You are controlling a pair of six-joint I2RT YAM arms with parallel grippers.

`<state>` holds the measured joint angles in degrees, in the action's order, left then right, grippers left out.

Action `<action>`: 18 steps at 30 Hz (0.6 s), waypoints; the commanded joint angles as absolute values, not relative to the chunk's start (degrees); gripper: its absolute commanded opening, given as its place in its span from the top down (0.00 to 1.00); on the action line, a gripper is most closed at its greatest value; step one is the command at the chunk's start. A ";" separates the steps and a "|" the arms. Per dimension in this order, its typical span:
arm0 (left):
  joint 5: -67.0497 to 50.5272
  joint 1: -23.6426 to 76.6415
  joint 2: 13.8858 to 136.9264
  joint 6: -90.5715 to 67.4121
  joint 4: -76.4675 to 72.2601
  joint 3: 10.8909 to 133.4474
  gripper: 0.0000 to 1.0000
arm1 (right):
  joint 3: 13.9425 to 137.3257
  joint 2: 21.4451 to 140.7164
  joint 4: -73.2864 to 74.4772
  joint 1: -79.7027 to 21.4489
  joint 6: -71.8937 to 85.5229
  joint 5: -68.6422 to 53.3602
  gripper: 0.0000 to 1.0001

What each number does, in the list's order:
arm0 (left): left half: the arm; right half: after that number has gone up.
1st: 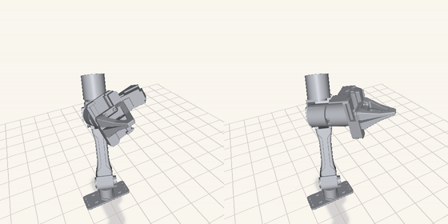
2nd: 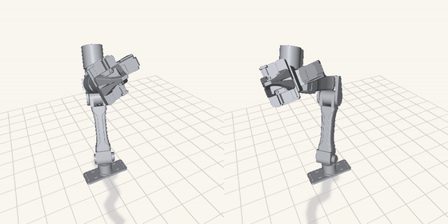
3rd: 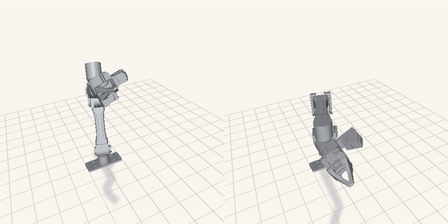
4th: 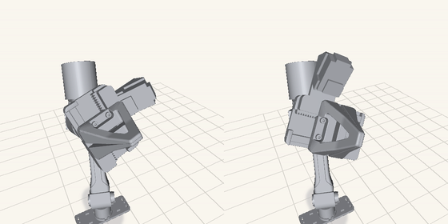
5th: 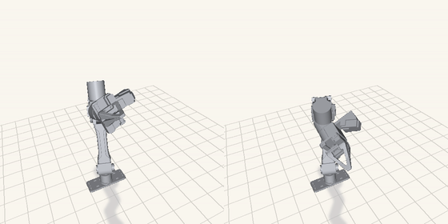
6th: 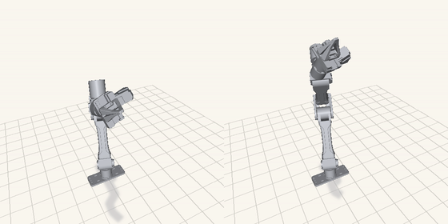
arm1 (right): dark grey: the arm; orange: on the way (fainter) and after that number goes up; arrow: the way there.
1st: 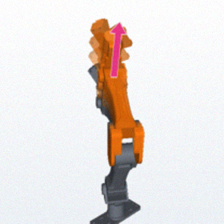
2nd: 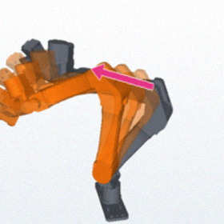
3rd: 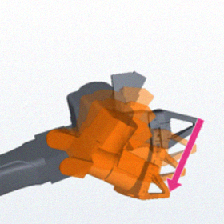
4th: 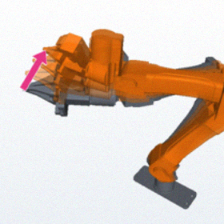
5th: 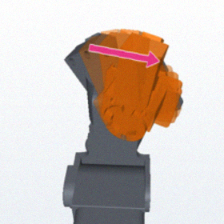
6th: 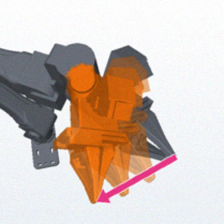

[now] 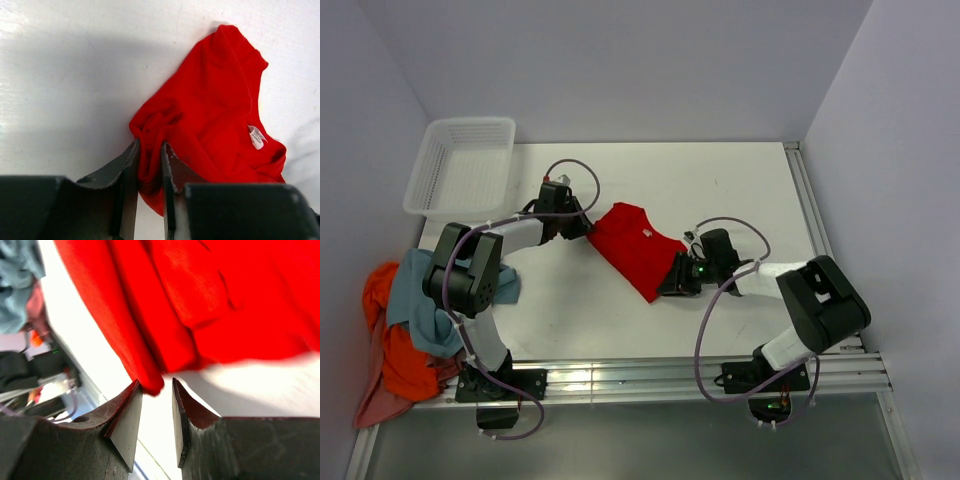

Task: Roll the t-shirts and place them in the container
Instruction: Roll the tshirt

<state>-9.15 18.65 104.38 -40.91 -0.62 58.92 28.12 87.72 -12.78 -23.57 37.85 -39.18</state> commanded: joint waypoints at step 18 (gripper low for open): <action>-8.17 17.67 102.22 -38.41 -2.37 61.87 0.76 | 44.02 68.73 12.56 -34.52 23.47 -10.56 0.55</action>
